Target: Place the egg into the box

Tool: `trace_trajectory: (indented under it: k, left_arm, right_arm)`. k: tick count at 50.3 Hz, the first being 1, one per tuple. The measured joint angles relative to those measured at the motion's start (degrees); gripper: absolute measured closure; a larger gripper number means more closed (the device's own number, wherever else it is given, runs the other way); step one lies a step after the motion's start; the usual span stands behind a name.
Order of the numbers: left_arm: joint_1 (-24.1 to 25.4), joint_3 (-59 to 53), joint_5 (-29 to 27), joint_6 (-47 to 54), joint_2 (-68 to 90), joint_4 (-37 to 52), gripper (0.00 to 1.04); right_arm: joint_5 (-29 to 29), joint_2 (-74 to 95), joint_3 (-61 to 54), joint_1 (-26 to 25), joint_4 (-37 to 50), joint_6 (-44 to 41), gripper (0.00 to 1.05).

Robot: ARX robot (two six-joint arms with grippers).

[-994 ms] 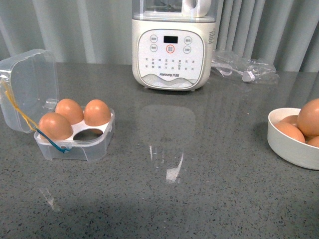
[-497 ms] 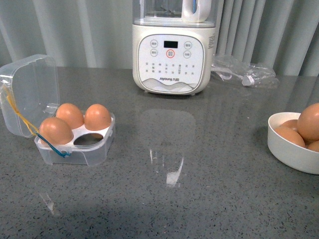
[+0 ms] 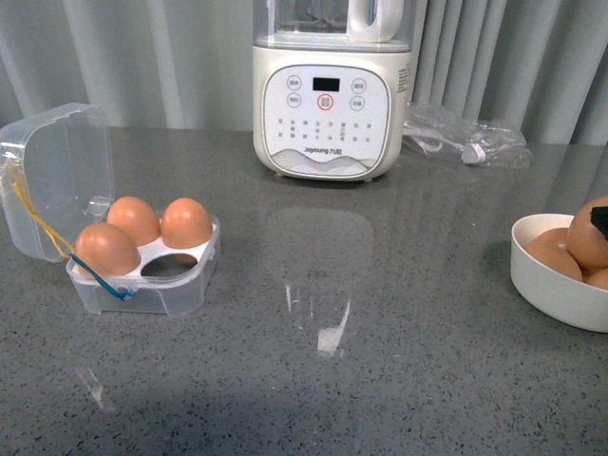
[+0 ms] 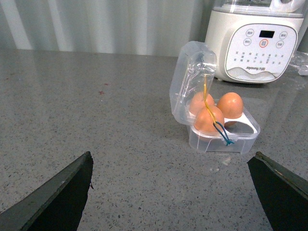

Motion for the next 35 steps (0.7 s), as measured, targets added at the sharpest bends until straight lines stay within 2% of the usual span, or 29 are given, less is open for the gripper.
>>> trace_trajectory:
  k: [17, 35]
  left_arm:
    - [0.0, 0.0, 0.0, 0.0, 0.0, 0.0, 0.07]
    - [0.0, 0.0, 0.0, 0.02, 0.0, 0.0, 0.07]
  right_arm:
    - [0.9, 4.57, 3.45, 2.16, 1.18, -0.09, 0.07]
    - [1.55, 8.2, 5.05, 2.32, 1.84, 0.39, 0.07]
